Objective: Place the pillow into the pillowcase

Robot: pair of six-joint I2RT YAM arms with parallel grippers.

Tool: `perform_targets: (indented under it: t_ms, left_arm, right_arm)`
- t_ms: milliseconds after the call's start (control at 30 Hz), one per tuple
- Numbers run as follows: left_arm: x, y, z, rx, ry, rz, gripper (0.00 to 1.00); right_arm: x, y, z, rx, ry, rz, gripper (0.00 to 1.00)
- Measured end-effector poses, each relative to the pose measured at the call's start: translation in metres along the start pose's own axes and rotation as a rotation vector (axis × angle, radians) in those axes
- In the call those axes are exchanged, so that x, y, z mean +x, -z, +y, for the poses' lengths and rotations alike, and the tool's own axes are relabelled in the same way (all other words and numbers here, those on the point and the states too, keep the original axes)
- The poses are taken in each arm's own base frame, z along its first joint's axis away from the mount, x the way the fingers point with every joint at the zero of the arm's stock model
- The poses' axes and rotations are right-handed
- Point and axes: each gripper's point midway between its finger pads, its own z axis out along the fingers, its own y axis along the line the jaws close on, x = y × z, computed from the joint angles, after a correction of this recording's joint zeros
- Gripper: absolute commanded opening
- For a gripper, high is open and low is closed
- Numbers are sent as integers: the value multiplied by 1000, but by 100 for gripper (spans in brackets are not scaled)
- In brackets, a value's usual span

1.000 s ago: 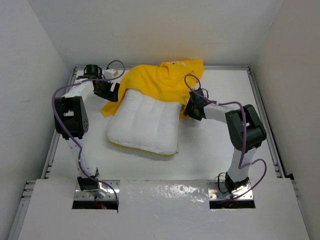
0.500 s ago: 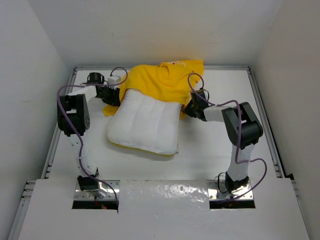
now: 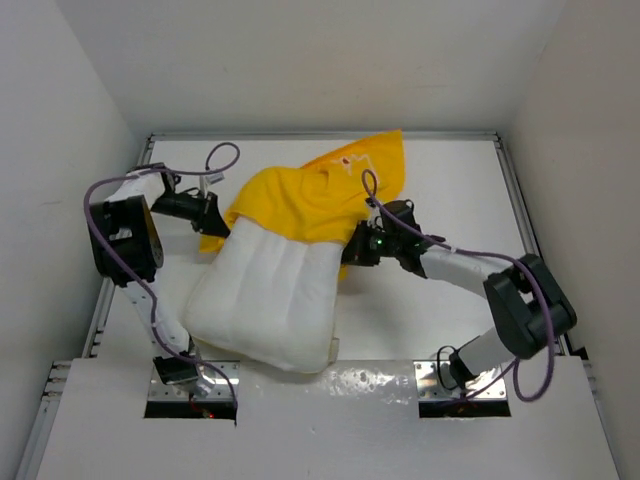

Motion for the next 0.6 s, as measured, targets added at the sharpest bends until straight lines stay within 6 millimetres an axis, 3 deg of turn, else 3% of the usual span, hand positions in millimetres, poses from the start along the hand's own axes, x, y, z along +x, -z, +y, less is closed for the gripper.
perform_targets:
  t_ms: [67, 133, 200, 333, 467, 600]
  left_arm:
    - [-17, 16, -24, -2, -42, -48, 0]
    - [-42, 31, -45, -6, -91, -105, 0]
    - [-75, 48, -59, -19, -157, -169, 0]
    - [-152, 87, -84, -62, -317, -312, 0]
    - [-197, 111, -107, -70, -263, -435, 0]
    - [-239, 135, -112, -49, -90, -565, 0]
  right_arm:
    - [9, 13, 49, -166, 24, 35, 0]
    - [5, 31, 93, -320, 15, 48, 0]
    - [-11, 47, 122, -409, 0, 35, 0]
    - [-69, 78, 172, -521, -15, -61, 0]
    - [-132, 118, 196, -606, -72, -199, 0]
    - [-205, 165, 193, -635, -160, -367, 0]
